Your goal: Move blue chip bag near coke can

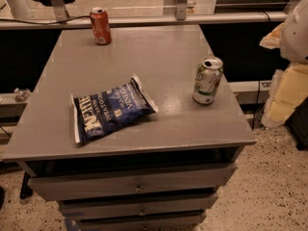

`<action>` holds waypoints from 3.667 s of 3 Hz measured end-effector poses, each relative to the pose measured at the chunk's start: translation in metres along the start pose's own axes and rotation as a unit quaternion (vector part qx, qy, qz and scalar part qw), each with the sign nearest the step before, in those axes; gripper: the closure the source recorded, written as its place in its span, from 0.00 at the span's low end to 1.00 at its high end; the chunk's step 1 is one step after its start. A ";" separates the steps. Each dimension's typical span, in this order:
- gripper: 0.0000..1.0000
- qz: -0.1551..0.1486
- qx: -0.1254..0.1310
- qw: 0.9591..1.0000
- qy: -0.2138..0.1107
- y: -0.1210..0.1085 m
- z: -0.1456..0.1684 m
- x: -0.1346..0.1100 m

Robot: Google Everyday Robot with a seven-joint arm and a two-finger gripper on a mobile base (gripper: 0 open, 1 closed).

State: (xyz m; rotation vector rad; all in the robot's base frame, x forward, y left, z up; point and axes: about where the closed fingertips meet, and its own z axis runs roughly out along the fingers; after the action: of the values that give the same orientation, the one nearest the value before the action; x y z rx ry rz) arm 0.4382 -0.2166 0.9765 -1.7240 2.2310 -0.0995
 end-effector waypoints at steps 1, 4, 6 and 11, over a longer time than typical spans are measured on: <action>0.00 0.000 0.000 1.000 0.000 0.000 0.000 0.000; 0.00 -0.114 -0.018 0.977 -0.180 0.011 0.043 -0.184; 0.00 -0.168 -0.040 0.950 -0.261 0.038 0.094 -0.286; 0.63 -0.173 -0.068 0.955 -0.233 0.036 0.185 -0.301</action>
Offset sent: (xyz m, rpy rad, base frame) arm 0.0304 0.0984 -0.0112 0.1813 -0.0387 0.2034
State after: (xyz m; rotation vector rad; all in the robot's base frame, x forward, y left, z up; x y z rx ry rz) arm 0.5252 0.1055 0.8551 -1.9500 1.6189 0.3540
